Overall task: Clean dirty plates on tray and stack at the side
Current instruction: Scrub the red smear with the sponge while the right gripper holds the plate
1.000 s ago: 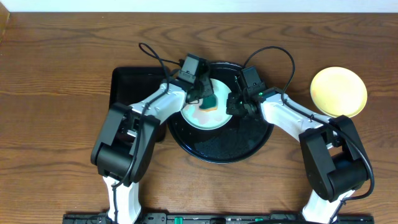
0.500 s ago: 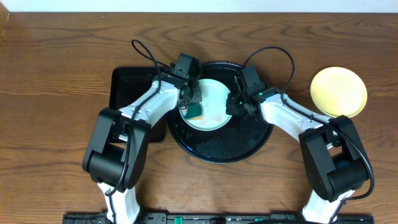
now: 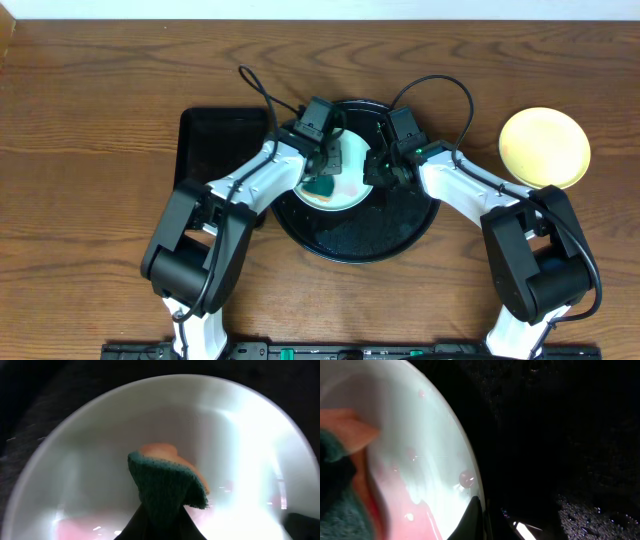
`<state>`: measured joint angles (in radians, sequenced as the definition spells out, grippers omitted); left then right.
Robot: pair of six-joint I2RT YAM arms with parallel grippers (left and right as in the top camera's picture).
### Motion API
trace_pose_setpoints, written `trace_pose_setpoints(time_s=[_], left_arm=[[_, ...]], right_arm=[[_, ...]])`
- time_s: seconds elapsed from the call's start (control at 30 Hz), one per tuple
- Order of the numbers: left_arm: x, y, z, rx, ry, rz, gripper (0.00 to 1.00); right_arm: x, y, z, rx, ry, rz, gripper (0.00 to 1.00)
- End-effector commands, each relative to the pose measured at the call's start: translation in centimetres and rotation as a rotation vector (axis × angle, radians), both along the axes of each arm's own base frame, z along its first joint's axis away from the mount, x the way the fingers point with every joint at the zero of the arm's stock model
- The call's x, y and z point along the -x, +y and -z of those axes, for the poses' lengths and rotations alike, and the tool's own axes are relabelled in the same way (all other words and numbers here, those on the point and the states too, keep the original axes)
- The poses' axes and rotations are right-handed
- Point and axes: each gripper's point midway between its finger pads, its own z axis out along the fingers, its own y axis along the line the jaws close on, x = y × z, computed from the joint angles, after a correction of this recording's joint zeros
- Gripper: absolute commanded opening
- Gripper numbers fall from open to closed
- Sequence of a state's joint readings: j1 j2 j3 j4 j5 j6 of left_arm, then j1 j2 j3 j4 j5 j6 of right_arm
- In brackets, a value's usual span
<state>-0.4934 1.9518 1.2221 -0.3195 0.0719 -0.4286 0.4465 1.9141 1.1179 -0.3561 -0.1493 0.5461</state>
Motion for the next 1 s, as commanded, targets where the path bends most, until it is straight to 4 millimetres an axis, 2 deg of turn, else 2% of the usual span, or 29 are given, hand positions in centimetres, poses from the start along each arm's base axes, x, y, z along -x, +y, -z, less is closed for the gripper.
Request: trace_pose_setpoints(time_s=[0.0, 0.33, 0.4, 0.57, 0.77, 0.97], left_arm=[[0.5, -2.1, 0.0, 0.048, -0.016, 0.06, 0.07], [-3.3, -2.9, -0.1, 0.105, -0.148, 0.033, 0.08], [-4.3, -1.3, -0.2, 0.045, -0.187, -0.018, 0.07], [-5.0, 1.6, 0.2, -0.032, -0.19, -0.087, 0.07], [-3.8, 5.2, 1.6, -0.101, -0.09, -0.135, 0.07], [-0.6, 7.5, 3.1, -0.182, 0.06, -0.126, 0.07]], right_arm=[[1.1, 1.0, 0.4, -0.02, 0.033, -0.035, 0.01], [1.2, 1.1, 0.4, -0.02, 0.034, -0.037, 0.01], [1.3, 1.1, 0.4, -0.018, 0.038, -0.037, 0.01], [1.5, 1.1, 0.5, -0.015, 0.043, -0.039, 0.01], [1.5, 1.1, 0.5, -0.015, 0.042, -0.04, 0.01], [1.4, 1.1, 0.5, -0.015, 0.041, -0.04, 0.01]])
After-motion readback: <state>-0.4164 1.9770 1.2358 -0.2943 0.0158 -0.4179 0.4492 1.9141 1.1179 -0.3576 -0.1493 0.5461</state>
